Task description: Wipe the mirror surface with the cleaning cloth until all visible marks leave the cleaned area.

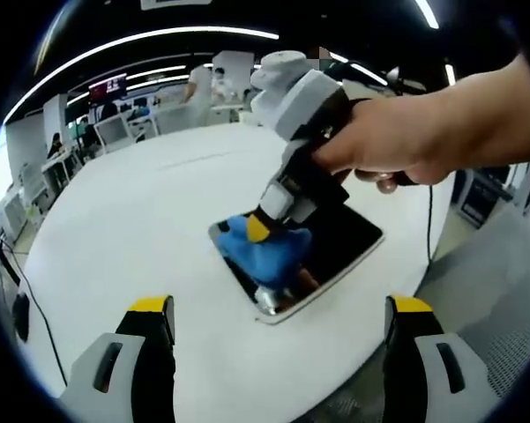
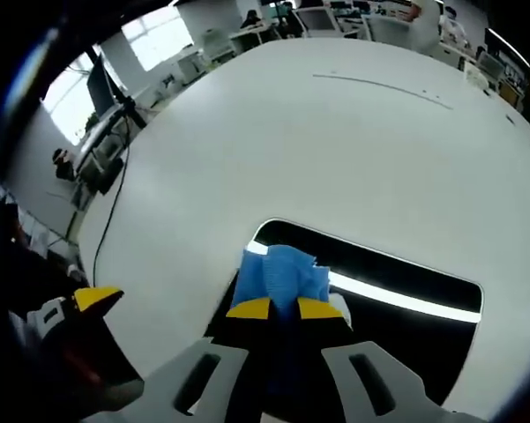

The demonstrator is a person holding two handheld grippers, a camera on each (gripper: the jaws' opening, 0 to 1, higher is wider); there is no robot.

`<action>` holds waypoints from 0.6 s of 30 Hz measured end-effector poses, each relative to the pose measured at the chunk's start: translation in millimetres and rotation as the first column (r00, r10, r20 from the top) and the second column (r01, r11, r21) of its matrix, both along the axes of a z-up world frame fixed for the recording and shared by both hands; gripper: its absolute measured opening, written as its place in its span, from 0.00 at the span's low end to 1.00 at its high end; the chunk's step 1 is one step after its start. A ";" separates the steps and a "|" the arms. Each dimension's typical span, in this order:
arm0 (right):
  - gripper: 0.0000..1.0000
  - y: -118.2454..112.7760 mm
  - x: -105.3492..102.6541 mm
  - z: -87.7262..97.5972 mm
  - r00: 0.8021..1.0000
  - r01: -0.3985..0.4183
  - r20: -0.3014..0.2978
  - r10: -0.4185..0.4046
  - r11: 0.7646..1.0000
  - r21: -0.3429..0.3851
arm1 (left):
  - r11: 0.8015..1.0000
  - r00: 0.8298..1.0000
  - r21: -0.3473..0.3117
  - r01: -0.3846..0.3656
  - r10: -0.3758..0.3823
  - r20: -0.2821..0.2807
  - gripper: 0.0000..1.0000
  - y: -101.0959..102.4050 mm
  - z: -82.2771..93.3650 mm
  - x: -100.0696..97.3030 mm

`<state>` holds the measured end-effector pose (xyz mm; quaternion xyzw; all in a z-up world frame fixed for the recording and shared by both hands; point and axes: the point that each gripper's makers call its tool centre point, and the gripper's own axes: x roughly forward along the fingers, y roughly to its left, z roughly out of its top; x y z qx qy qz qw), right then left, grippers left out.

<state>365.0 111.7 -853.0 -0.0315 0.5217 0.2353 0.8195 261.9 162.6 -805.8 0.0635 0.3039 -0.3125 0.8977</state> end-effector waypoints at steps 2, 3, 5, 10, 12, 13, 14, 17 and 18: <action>0.04 -4.4 -0.5 0.0 1.000 -0.001 0.002 0.001 1.000 -0.004 | 1.000 1.000 0.003 -0.004 0.004 0.005 0.99 0.8 0.9 0.7; 0.04 -7.4 -1.1 0.1 1.000 -0.001 0.002 0.001 1.000 -0.005 | 1.000 1.000 0.004 -0.003 0.003 0.004 0.99 0.7 0.7 0.3; 0.04 -12.1 -1.2 0.0 1.000 0.003 0.000 -0.003 1.000 -0.003 | 1.000 1.000 0.006 -0.002 0.002 -0.001 0.99 0.7 -0.2 -0.1; 0.04 -29.4 -3.0 0.5 1.000 0.001 -0.001 -0.001 1.000 -0.012 | 1.000 1.000 0.012 0.000 0.000 0.001 0.99 0.7 -0.5 -0.6; 0.04 -36.0 -2.7 0.1 1.000 0.002 -0.003 -0.002 1.000 -0.017 | 1.000 1.000 0.011 -0.005 0.005 0.002 0.99 1.4 -0.2 -0.2; 0.04 -40.9 -3.0 0.2 1.000 0.006 -0.006 -0.006 1.000 -0.017 | 1.000 1.000 0.010 -0.006 0.006 0.001 0.99 1.4 -0.3 -0.4; 0.04 -44.1 -3.1 0.3 1.000 0.010 -0.007 -0.010 1.000 -0.016 | 1.000 1.000 0.010 -0.006 0.006 0.000 0.99 1.4 -0.4 -0.4; 0.04 -58.0 -2.5 0.0 0.999 0.031 -0.011 -0.031 0.999 -0.009 | 1.000 1.000 0.013 -0.001 0.001 0.001 0.99 0.5 -0.4 -0.7; 0.04 -61.9 -2.8 -0.1 0.999 0.036 -0.011 -0.037 0.999 -0.006 | 1.000 1.000 0.013 0.001 -0.001 0.000 0.99 0.2 -0.6 -0.8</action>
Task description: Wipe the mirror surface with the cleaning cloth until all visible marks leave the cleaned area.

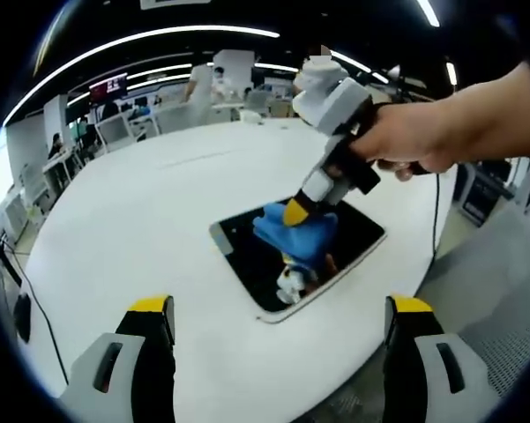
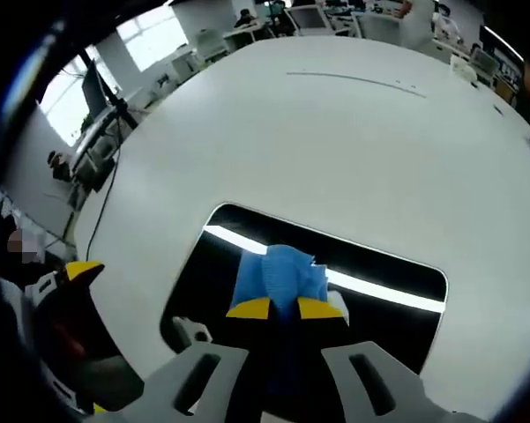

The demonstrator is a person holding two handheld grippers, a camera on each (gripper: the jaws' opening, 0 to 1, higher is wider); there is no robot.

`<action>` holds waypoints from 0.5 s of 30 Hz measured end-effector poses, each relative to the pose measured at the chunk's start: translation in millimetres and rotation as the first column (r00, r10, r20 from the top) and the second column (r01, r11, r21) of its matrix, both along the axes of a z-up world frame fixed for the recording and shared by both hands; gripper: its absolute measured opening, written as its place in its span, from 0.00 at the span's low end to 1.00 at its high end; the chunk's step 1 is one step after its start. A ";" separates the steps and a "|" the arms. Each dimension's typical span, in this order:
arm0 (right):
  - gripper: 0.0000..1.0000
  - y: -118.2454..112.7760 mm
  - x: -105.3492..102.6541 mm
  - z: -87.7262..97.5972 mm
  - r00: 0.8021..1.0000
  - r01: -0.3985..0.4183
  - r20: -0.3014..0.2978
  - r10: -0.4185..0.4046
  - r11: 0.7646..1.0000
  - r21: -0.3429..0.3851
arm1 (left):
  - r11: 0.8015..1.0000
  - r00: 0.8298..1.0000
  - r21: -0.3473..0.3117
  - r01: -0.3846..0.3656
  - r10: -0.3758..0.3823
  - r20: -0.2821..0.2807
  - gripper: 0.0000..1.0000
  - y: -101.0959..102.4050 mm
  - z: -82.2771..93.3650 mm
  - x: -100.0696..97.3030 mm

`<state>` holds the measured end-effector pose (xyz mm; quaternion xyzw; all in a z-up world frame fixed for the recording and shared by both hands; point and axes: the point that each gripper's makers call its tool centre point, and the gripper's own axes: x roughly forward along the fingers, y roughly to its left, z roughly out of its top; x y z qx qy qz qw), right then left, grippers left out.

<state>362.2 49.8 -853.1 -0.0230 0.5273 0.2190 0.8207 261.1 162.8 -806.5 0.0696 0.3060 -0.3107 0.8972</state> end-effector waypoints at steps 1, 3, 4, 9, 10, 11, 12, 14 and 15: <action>0.04 -5.1 -0.8 0.2 1.000 0.003 0.001 -0.003 1.000 -0.001 | 1.000 1.000 -0.002 0.003 -0.003 -0.002 0.99 -0.8 -0.3 0.0; 0.04 -13.2 -0.5 0.2 1.000 0.010 0.000 -0.010 1.000 -0.011 | 1.000 1.000 -0.001 0.006 -0.006 -0.001 0.99 -1.4 -0.1 -0.2; 0.04 -17.1 -0.3 0.1 1.000 0.015 -0.001 -0.015 1.000 -0.014 | 1.000 1.000 0.002 0.007 -0.007 0.002 0.99 -1.2 0.2 -0.1; 0.04 -36.7 0.7 0.2 0.998 0.053 -0.017 -0.053 0.999 -0.013 | 1.000 1.000 0.001 0.001 -0.001 -0.002 0.99 -0.5 -0.4 0.3; 0.04 -40.4 1.0 0.0 0.998 0.057 -0.018 -0.057 0.998 -0.015 | 1.000 1.000 0.002 0.002 -0.002 -0.002 0.99 -0.8 -0.6 0.2; 0.04 -41.9 0.5 -0.1 0.998 0.058 -0.018 -0.058 0.998 -0.016 | 1.000 1.000 0.003 0.003 -0.003 -0.002 0.99 -0.9 -0.7 0.2; 0.04 -43.4 0.1 -0.2 0.998 0.058 -0.017 -0.059 0.998 -0.017 | 1.000 1.000 0.003 0.002 -0.002 -0.001 0.99 -0.8 -0.6 0.3; 0.04 -46.8 -0.6 -0.4 0.998 0.060 -0.019 -0.060 0.998 -0.023 | 1.000 1.000 0.005 0.001 -0.001 0.001 0.99 -0.3 -0.8 0.9; 0.04 -48.3 -0.8 -0.4 0.998 0.060 -0.019 -0.060 0.998 -0.025 | 1.000 1.000 0.007 0.001 -0.001 -0.001 0.99 -0.2 -1.2 0.9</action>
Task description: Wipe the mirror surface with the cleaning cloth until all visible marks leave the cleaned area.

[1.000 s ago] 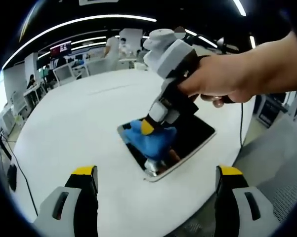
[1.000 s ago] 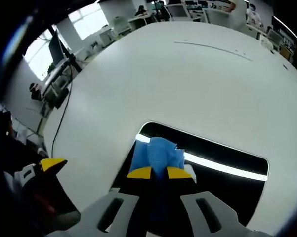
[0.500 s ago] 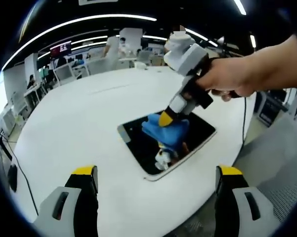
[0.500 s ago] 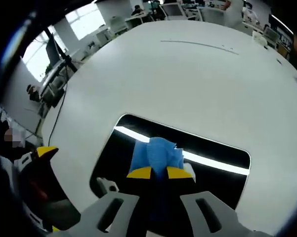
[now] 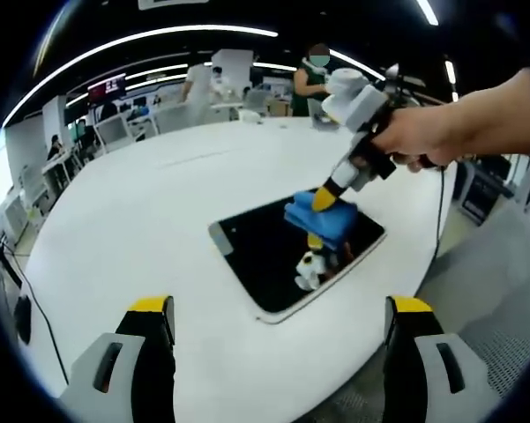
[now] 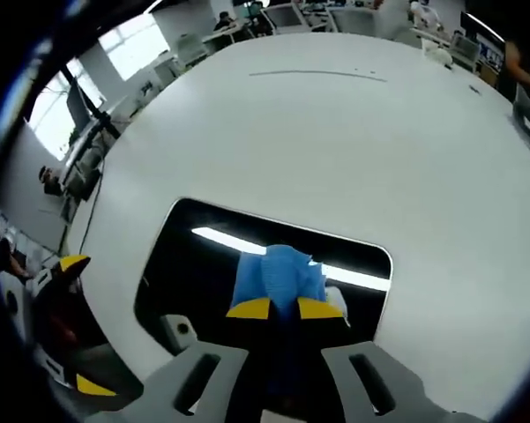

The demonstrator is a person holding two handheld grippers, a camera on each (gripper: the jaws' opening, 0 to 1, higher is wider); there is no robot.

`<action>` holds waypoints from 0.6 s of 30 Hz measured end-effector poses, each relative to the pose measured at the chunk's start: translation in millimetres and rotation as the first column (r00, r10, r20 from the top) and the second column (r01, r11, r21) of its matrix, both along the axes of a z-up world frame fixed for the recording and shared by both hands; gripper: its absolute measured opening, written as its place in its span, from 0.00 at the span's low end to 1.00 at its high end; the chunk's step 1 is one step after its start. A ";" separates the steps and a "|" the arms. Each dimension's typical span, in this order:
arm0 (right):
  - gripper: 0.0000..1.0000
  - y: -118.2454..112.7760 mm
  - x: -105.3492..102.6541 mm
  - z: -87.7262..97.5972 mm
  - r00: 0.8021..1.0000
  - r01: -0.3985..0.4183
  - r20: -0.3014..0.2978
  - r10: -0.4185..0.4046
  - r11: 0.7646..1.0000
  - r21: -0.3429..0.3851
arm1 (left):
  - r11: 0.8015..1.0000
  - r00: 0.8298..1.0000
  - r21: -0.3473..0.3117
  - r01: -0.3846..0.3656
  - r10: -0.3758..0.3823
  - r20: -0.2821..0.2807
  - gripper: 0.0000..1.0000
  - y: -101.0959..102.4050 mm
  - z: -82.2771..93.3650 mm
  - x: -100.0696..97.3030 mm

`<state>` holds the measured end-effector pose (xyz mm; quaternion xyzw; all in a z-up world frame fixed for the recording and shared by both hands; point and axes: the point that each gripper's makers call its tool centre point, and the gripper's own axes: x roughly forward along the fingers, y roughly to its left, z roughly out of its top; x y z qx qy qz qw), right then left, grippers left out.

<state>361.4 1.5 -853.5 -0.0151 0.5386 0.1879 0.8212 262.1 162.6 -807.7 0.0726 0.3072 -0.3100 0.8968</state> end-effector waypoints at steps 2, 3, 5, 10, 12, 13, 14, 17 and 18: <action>0.04 -10.6 0.1 -0.2 1.000 0.023 0.001 -0.023 0.999 -0.039 | 1.000 1.000 0.005 0.001 -0.001 0.001 0.99 0.1 -0.1 -0.2; 0.04 -11.2 0.2 -0.3 1.000 0.019 0.004 -0.019 0.999 -0.037 | 1.000 1.000 0.006 0.001 -0.001 0.003 0.99 0.3 0.2 0.0; 0.04 -13.9 -0.5 -0.2 1.000 0.029 -0.002 -0.029 0.999 -0.034 | 1.000 1.000 0.007 0.001 -0.001 0.006 0.99 0.6 0.5 0.2; 0.04 -28.1 0.1 -2.1 0.999 0.052 -0.010 -0.052 0.997 -0.050 | 1.000 1.000 0.003 -0.010 0.010 0.006 0.99 2.5 0.7 0.9; 0.04 -32.8 -2.5 -1.7 0.998 0.062 -0.013 -0.063 0.997 -0.052 | 1.000 1.000 0.001 -0.013 0.013 0.007 0.99 2.7 0.8 1.0; 0.04 -33.8 -3.7 -1.6 0.998 0.064 -0.012 -0.064 0.997 -0.053 | 1.000 1.000 -0.002 -0.015 0.016 0.011 0.99 2.9 1.7 1.6; 0.04 -34.0 -4.9 -1.7 0.998 0.063 -0.012 -0.064 0.997 -0.054 | 1.000 1.000 -0.003 -0.016 0.016 0.010 0.99 2.8 1.7 1.7; 0.04 -36.2 -5.6 -2.0 0.999 0.049 -0.007 -0.050 0.996 -0.073 | 1.000 1.000 -0.003 -0.015 0.015 0.008 0.99 2.4 1.3 1.5; 0.03 -39.0 -6.2 -1.9 0.998 0.059 -0.008 -0.060 0.996 -0.070 | 1.000 1.000 -0.001 -0.013 0.013 0.010 0.99 2.2 1.3 1.5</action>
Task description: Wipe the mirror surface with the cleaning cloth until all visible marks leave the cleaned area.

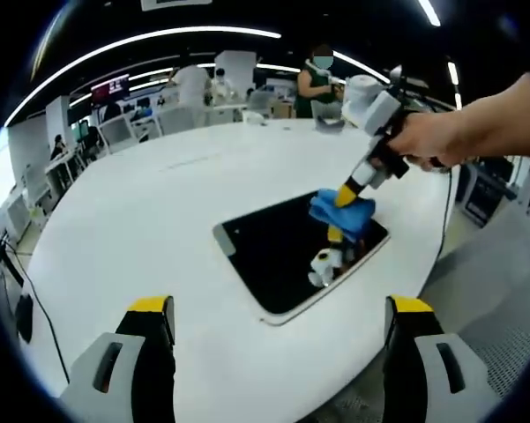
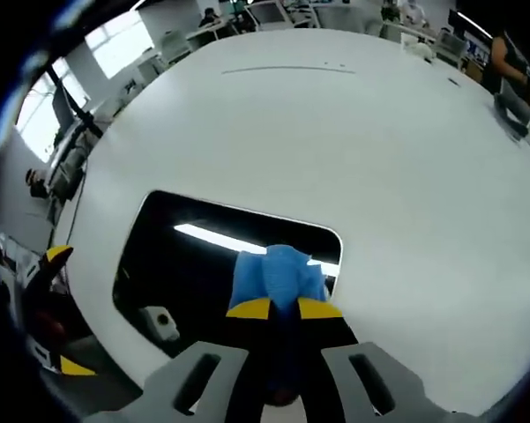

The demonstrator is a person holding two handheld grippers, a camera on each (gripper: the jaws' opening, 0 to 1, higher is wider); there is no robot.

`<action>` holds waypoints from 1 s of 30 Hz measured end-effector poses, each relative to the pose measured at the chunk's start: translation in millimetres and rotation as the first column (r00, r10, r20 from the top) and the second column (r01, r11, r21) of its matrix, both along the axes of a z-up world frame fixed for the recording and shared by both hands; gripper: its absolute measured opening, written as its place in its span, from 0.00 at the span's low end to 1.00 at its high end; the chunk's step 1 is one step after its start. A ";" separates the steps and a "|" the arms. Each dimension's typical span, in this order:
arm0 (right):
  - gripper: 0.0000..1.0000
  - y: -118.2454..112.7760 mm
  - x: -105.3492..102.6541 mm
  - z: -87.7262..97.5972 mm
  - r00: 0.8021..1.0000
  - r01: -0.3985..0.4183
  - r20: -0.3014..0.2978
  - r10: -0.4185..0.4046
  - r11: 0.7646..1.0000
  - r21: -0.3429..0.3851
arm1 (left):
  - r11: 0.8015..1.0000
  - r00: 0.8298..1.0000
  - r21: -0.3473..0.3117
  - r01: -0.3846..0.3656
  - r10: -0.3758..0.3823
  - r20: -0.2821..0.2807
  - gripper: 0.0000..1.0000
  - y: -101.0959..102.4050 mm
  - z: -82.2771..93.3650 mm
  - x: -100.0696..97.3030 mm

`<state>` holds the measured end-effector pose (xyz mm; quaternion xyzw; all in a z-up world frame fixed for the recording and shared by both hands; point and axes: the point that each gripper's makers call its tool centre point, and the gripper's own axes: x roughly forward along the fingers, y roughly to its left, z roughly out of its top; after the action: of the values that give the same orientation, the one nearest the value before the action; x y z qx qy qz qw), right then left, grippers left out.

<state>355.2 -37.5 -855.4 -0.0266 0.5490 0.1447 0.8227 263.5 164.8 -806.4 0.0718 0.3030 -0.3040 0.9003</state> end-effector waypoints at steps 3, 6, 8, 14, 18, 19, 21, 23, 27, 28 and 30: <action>0.03 -5.6 -2.0 0.5 1.000 0.019 -0.005 -0.019 1.000 0.000 | 1.000 1.000 0.002 0.001 -0.001 -0.002 0.99 -0.1 -0.4 -0.4; 0.03 -8.8 -3.6 0.4 1.000 0.023 -0.008 -0.023 1.000 -0.005 | 1.000 1.000 0.000 -0.001 0.001 -0.001 0.99 0.0 0.1 -0.1; 0.03 -12.4 -4.3 0.0 1.000 0.030 -0.009 -0.030 1.000 -0.008 | 1.000 1.000 0.002 0.000 0.000 -0.001 0.99 0.2 -0.2 -0.1; 0.04 -13.0 -7.2 -1.3 0.999 0.038 -0.005 -0.038 0.999 -0.012 | 1.000 1.000 0.004 0.001 -0.001 -0.001 0.99 0.2 -0.5 0.1; 0.04 -11.2 -11.0 -0.9 0.999 0.033 -0.004 -0.033 0.999 -0.020 | 1.000 1.000 0.005 0.000 0.000 -0.002 0.99 0.4 -0.8 -0.2; 0.04 -10.7 -11.8 -0.8 0.999 0.032 -0.005 -0.032 0.999 -0.020 | 1.000 1.000 0.004 0.000 0.000 -0.001 0.99 0.3 -0.6 -0.3; 0.04 -10.7 -13.0 -0.5 0.999 0.032 -0.006 -0.032 0.999 -0.019 | 1.000 1.000 0.006 -0.001 0.001 -0.004 0.99 0.8 -1.1 -0.8; 0.04 -10.7 -16.0 -0.3 0.999 0.038 -0.009 -0.038 0.999 -0.017 | 1.000 1.000 0.006 -0.001 0.001 -0.005 0.99 0.9 -1.5 -0.8; 0.04 -9.4 -22.8 0.3 0.998 0.057 -0.012 -0.057 0.998 -0.004 | 1.000 1.000 0.002 -0.001 0.001 -0.012 0.99 0.7 -2.3 -1.6; 0.04 -9.4 -24.2 0.3 0.998 0.061 -0.015 -0.061 0.998 -0.002 | 1.000 1.000 0.002 0.000 0.000 -0.012 0.99 0.5 -2.1 -1.6; 0.04 -8.9 -27.9 0.4 0.998 0.060 -0.013 -0.060 0.998 -0.002 | 1.000 1.000 0.002 0.005 -0.005 -0.002 0.99 -0.4 -0.4 -0.7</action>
<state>327.3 -46.4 -854.9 -0.0099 0.5551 0.1197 0.8231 262.8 164.4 -806.9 0.0733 0.3039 -0.3062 0.8992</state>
